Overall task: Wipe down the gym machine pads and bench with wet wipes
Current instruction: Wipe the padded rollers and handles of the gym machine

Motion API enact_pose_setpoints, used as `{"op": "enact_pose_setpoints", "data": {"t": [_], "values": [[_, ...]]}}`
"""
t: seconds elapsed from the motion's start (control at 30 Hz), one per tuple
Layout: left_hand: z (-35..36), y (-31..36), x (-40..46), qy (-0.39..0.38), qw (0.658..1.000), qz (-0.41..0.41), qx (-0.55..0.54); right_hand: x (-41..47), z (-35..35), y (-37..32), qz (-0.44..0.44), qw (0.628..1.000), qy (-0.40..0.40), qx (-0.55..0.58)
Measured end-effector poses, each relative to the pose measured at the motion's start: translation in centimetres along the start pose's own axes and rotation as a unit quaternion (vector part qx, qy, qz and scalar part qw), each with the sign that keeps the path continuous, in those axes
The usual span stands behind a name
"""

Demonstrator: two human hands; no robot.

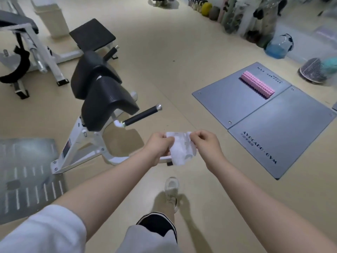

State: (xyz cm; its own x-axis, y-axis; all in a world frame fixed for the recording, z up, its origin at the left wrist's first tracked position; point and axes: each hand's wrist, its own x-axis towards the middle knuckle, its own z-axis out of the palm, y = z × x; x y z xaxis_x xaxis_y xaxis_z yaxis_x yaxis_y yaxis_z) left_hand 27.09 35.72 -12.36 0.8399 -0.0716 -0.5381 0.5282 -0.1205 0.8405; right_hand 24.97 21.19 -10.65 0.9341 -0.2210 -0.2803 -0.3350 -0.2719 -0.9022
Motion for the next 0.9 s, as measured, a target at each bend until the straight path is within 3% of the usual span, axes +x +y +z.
{"op": "enact_pose_setpoints", "data": {"t": [0.13,0.23,0.33,0.4,0.47,0.53,0.6,0.63,0.73,0.9], "values": [[3.7,5.3,7.5,-0.048,0.99,-0.056,-0.124,8.0,-1.5,-2.2,-0.121,0.982,0.036,-0.137],[5.0,9.2,12.5,-0.076,0.97,-0.084,-0.214,13.7,-2.6,-2.9,-0.166,0.959,-0.021,-0.23],[5.6,12.4,16.8,-0.066,0.98,-0.047,-0.181,18.6,-4.3,-3.6,-0.231,0.908,-0.112,-0.33],[5.7,14.0,19.0,-0.051,0.986,-0.024,-0.155,21.9,-5.4,-4.7,-0.251,0.919,-0.125,-0.276],[5.6,15.4,21.6,-0.038,0.99,0.001,-0.134,25.9,-6.4,-5.5,-0.191,0.961,-0.095,-0.174],[5.7,17.1,23.9,-0.018,0.994,0.032,-0.099,30.3,-6.9,-6.5,-0.04,0.98,-0.185,-0.053],[5.8,18.7,26.4,0.019,0.995,0.062,-0.076,34.8,-6.8,-7.0,0.045,0.954,-0.297,-0.022],[5.9,19.4,27.8,0.045,0.994,0.079,-0.064,37.1,-6.7,-7.4,0.057,0.948,-0.314,-0.022],[6.2,21.3,32.1,0.122,0.984,0.126,-0.023,43.7,-6.3,-9.1,0.137,0.937,-0.319,0.032],[8.5,24.9,39.0,0.23,0.96,0.152,-0.053,54.5,-5.1,-12.5,0.224,0.902,-0.362,0.072]]}}
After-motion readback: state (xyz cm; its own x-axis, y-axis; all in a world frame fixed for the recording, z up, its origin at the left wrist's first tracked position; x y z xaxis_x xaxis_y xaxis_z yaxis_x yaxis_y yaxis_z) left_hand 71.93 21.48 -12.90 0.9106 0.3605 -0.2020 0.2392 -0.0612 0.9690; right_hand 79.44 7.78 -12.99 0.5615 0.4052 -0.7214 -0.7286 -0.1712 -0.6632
